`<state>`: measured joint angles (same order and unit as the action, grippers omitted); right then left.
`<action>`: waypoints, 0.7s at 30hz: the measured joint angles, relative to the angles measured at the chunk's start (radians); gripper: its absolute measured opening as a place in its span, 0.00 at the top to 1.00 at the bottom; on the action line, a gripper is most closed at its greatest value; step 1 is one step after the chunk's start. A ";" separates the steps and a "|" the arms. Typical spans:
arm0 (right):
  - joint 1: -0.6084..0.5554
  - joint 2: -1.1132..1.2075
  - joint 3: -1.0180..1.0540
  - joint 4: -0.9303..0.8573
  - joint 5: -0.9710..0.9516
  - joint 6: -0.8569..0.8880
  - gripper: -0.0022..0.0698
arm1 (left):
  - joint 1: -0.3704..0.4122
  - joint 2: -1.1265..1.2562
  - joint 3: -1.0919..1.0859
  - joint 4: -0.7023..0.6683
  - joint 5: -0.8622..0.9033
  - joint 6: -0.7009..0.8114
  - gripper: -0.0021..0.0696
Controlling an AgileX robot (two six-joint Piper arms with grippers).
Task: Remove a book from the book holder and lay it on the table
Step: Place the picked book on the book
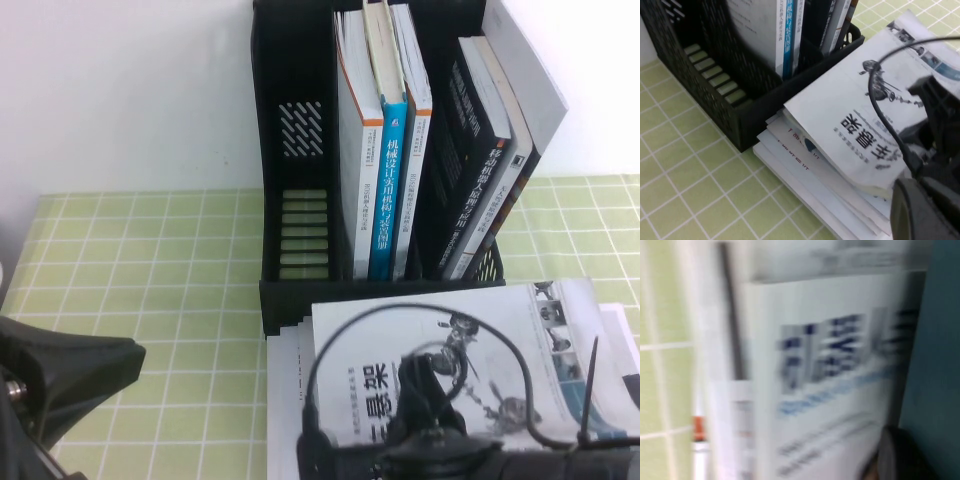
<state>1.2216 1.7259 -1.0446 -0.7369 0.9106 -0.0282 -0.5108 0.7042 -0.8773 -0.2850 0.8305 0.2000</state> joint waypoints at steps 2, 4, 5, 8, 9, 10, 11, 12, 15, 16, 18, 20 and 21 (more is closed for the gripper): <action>0.004 0.005 0.039 -0.002 -0.026 0.037 0.79 | 0.000 0.000 0.000 0.004 0.000 0.000 0.97; 0.010 0.007 0.077 -0.031 -0.054 0.091 0.79 | 0.000 0.000 0.000 0.006 0.000 0.000 0.97; 0.012 0.007 0.092 -0.045 -0.066 0.114 0.79 | 0.000 0.000 0.000 0.006 0.000 0.000 0.97; 0.012 0.007 0.130 -0.093 -0.089 0.195 0.79 | 0.000 0.000 0.000 0.009 0.000 0.000 0.97; 0.012 0.007 0.143 -0.114 -0.091 0.221 0.79 | 0.000 0.000 0.000 0.010 0.000 0.000 0.97; 0.012 0.007 0.153 -0.130 -0.096 0.244 0.79 | 0.000 0.000 0.000 0.010 0.000 0.000 0.97; 0.012 0.005 0.160 -0.140 -0.099 0.265 0.79 | 0.000 0.000 0.000 0.010 0.000 0.000 0.97; 0.012 0.005 0.165 -0.150 -0.103 0.281 0.79 | 0.000 0.000 0.000 0.010 0.000 0.000 0.97; 0.012 0.005 0.176 -0.161 -0.112 0.305 0.79 | 0.000 0.000 0.000 0.010 0.000 0.000 0.97; 0.012 0.005 0.175 -0.164 -0.115 0.310 0.79 | 0.000 0.000 0.000 0.010 0.000 0.000 0.97; 0.012 0.005 0.176 -0.168 -0.117 0.321 0.79 | 0.000 0.000 0.002 0.010 0.000 0.000 0.97; 0.012 0.005 0.174 -0.170 -0.117 0.338 0.79 | 0.000 0.000 0.002 0.010 0.000 0.000 0.97; 0.012 0.005 0.172 -0.170 -0.117 0.342 0.79 | 0.000 0.000 0.002 0.010 0.000 0.000 0.97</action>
<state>1.2337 1.7314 -0.8731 -0.9068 0.7938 0.3142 -0.5108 0.7042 -0.8757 -0.2752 0.8305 0.2000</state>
